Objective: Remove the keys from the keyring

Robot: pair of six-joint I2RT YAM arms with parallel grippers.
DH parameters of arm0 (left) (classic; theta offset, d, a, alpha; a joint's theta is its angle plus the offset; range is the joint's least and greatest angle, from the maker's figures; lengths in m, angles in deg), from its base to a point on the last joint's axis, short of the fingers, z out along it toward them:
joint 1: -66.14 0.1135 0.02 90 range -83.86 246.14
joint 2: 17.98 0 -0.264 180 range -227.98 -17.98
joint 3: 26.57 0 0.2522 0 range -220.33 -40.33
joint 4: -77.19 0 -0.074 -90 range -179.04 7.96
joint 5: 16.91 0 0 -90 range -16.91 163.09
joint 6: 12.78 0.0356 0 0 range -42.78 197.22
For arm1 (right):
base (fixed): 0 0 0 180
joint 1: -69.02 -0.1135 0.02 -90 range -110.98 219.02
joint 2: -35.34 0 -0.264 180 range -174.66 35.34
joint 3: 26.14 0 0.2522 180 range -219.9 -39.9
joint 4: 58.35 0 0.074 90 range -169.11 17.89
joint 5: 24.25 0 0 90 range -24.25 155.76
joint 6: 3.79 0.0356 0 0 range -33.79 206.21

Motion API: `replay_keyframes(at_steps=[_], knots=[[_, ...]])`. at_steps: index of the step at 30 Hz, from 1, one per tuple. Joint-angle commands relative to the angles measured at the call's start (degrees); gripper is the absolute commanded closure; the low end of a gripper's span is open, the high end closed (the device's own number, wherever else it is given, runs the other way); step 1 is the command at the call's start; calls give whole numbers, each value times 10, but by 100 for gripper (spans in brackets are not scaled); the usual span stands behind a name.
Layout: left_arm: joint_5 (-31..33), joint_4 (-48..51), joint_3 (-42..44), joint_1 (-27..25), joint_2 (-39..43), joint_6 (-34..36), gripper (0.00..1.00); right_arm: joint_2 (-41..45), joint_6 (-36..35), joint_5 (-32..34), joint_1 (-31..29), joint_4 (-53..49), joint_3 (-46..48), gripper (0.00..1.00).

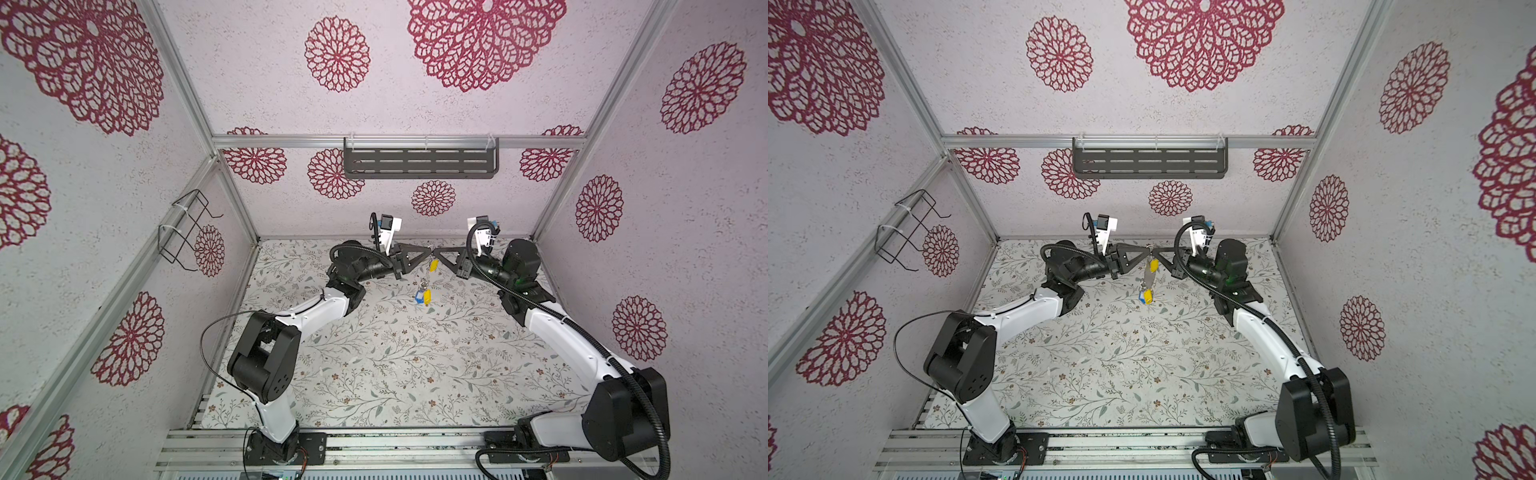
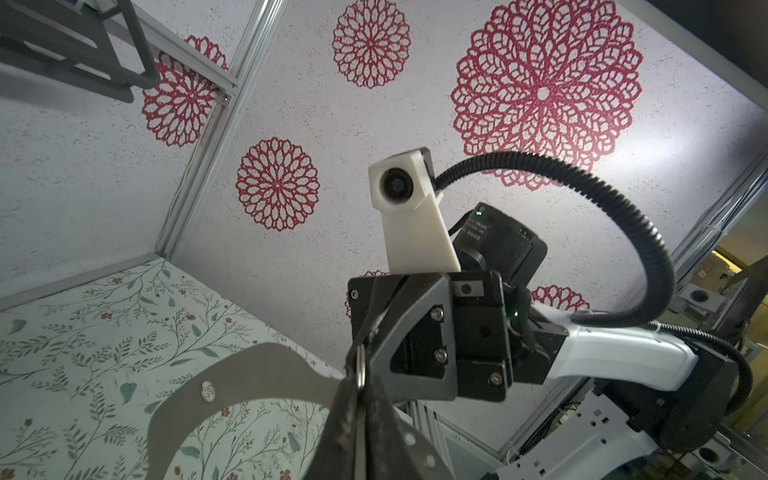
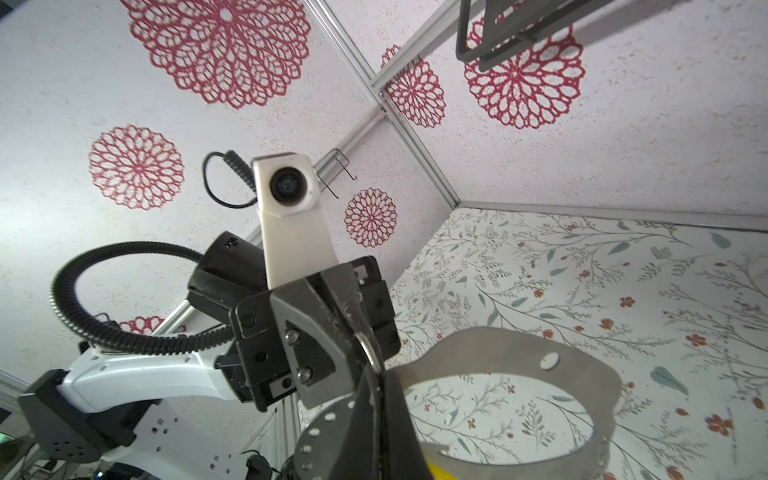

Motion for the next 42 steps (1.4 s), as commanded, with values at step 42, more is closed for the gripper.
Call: replay_keyframes(at_steps=[42], knots=[[-5,578,-146,-1,4,599,57,61,-646,321,-113,-341,-61,100]])
